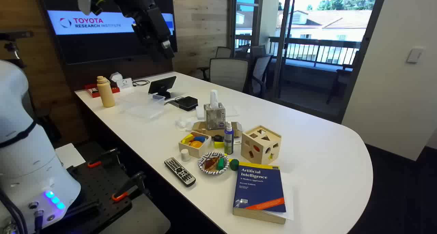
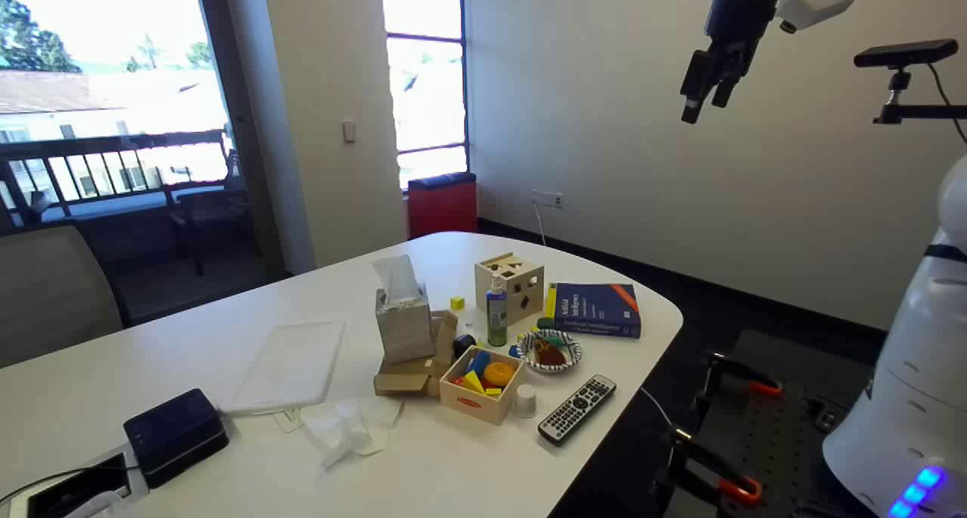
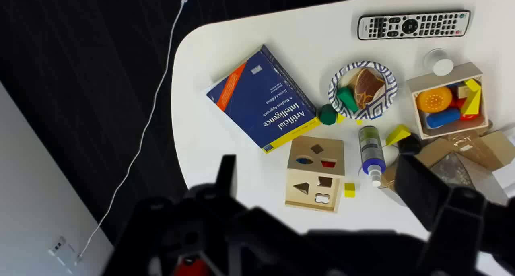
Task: Move the brown item from the bowl and put it in the box
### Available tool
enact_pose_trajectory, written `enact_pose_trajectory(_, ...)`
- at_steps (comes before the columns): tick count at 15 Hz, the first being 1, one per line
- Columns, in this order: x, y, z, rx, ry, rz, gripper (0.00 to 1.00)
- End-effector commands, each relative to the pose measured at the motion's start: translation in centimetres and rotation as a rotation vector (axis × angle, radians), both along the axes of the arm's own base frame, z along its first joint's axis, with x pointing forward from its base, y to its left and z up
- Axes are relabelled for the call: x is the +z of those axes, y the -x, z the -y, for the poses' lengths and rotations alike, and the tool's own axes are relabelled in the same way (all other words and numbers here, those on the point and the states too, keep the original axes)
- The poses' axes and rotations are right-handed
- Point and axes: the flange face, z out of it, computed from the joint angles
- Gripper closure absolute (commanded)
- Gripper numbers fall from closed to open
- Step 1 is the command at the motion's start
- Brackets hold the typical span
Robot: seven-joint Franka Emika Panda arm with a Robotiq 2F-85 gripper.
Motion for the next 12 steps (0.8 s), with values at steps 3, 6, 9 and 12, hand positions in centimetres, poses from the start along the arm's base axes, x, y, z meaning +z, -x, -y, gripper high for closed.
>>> enact_pose_trajectory(3,-0.4,-1.0,0.3,-0.006,0.003,0.029,0.0)
enact_pose_trajectory(6,-2.7,-4.9,0.4,-0.045,-0.001,0.149,0.0)
enact_pose_trajectory(9,-6.6,-9.3,-0.1,-0.038,-0.038,0.238,0.0)
enact_pose_trajectory(12,-11.8,-12.8,-0.5,-0.034,-0.087,0.246,0.0)
